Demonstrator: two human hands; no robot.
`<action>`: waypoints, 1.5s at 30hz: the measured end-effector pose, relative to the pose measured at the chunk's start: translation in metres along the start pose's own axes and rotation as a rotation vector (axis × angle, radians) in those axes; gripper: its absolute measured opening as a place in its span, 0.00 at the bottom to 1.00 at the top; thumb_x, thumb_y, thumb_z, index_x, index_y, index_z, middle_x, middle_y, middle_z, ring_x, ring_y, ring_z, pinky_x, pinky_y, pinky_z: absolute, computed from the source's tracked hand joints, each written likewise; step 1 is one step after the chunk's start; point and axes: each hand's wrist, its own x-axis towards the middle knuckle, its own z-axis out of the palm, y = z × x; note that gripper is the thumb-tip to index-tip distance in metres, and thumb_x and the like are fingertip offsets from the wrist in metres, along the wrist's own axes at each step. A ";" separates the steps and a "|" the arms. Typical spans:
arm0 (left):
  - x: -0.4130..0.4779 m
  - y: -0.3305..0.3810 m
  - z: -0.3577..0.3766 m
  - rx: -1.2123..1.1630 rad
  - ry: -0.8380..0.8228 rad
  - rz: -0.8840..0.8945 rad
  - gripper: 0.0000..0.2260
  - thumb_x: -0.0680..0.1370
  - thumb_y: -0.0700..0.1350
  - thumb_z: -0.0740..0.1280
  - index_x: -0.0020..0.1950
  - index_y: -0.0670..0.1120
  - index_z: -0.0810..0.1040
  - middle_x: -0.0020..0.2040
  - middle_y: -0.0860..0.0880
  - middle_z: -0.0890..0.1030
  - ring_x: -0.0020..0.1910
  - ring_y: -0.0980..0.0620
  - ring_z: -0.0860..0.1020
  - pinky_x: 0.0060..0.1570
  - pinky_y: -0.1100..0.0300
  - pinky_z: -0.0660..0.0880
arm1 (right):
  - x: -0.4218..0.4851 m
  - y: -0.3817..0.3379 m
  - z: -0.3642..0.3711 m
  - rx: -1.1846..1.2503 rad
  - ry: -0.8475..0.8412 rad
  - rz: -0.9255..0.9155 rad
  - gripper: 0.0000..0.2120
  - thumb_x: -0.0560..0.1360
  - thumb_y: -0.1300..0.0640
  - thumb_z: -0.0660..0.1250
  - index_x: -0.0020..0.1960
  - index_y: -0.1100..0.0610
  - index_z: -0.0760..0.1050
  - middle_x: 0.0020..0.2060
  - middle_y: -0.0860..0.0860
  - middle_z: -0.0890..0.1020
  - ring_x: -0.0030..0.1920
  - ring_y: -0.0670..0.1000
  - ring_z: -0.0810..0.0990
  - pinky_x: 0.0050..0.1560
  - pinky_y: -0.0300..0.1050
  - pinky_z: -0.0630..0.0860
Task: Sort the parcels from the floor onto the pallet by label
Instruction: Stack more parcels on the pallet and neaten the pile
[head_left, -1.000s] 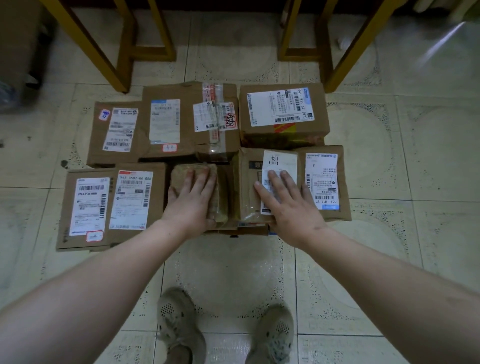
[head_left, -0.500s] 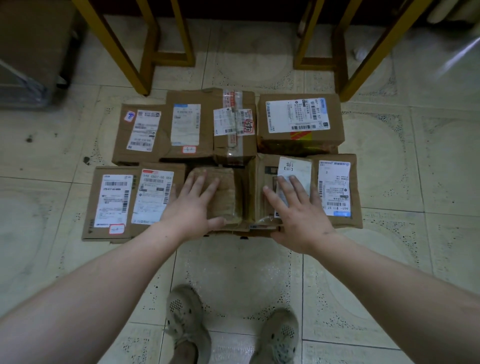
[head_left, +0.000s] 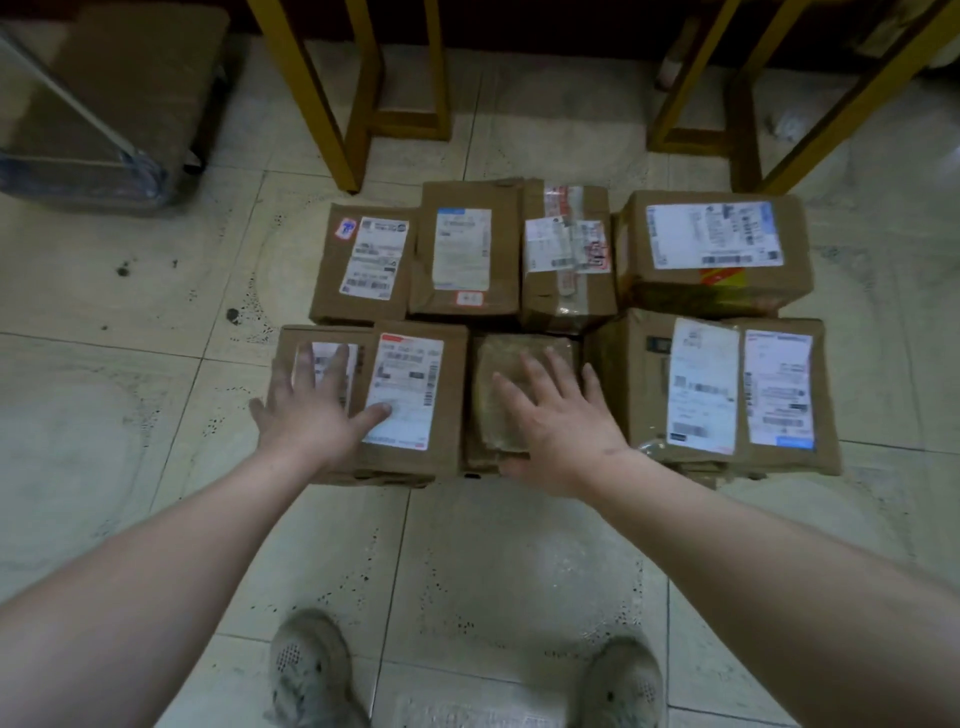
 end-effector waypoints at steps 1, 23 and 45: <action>0.005 -0.008 0.003 -0.039 -0.027 -0.062 0.45 0.67 0.75 0.58 0.76 0.61 0.41 0.78 0.50 0.39 0.76 0.42 0.40 0.67 0.32 0.49 | 0.006 -0.006 0.005 -0.009 -0.019 0.030 0.46 0.71 0.36 0.65 0.76 0.43 0.38 0.78 0.53 0.40 0.75 0.59 0.34 0.69 0.66 0.34; 0.017 -0.033 0.032 -0.400 -0.184 -0.117 0.48 0.63 0.75 0.63 0.76 0.60 0.46 0.77 0.50 0.39 0.75 0.37 0.44 0.68 0.35 0.54 | 0.006 -0.026 0.025 -0.024 -0.042 0.178 0.42 0.74 0.36 0.61 0.75 0.42 0.37 0.77 0.52 0.38 0.75 0.61 0.34 0.67 0.72 0.37; -0.017 -0.034 0.027 0.163 -0.093 0.467 0.51 0.69 0.69 0.64 0.60 0.65 0.17 0.76 0.52 0.34 0.75 0.45 0.35 0.69 0.36 0.43 | 0.002 -0.050 0.032 -0.012 0.009 0.169 0.46 0.71 0.31 0.60 0.74 0.41 0.32 0.76 0.50 0.35 0.74 0.59 0.30 0.68 0.68 0.32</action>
